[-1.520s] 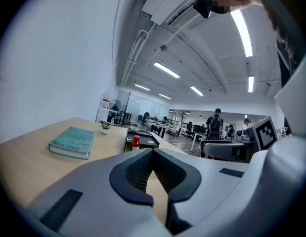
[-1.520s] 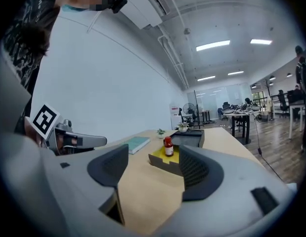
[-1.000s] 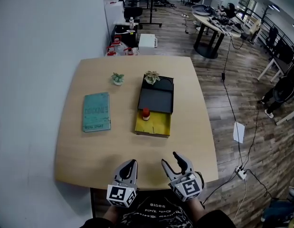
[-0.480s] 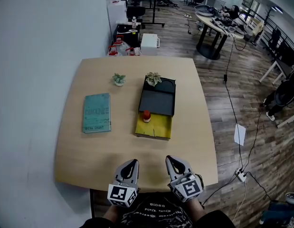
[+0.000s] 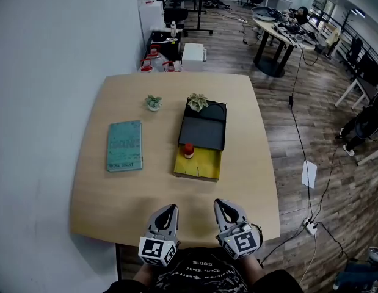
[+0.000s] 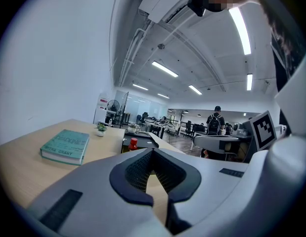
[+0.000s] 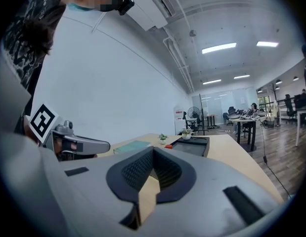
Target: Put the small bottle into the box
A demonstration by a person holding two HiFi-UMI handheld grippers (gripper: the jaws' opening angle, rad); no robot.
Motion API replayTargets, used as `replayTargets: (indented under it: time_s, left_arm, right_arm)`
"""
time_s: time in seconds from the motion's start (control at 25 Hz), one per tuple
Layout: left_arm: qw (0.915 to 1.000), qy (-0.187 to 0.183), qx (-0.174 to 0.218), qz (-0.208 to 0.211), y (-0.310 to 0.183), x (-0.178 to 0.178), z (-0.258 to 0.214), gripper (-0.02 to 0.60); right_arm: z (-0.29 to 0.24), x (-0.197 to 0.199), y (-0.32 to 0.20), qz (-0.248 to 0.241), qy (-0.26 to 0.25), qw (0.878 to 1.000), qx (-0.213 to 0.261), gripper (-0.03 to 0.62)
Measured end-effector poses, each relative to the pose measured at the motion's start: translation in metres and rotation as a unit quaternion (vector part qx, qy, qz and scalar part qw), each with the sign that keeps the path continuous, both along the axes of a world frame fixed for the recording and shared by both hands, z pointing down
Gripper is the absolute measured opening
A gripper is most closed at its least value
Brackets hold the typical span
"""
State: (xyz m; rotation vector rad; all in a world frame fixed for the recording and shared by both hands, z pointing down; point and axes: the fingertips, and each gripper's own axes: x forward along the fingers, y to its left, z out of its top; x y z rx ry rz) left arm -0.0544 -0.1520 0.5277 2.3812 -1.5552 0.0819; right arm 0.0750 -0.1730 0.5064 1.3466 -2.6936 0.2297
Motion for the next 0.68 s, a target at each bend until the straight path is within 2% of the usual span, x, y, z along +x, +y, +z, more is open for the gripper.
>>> replayTargets:
  time_s: [0.68]
  left_arm:
    - [0.9999, -0.006, -0.009, 0.002, 0.0043, 0.0016, 0.0064, 0.005]
  right_arm:
    - [0.002, 0.0021, 0.0007, 0.003, 0.013, 1.0, 0.002, 0.002]
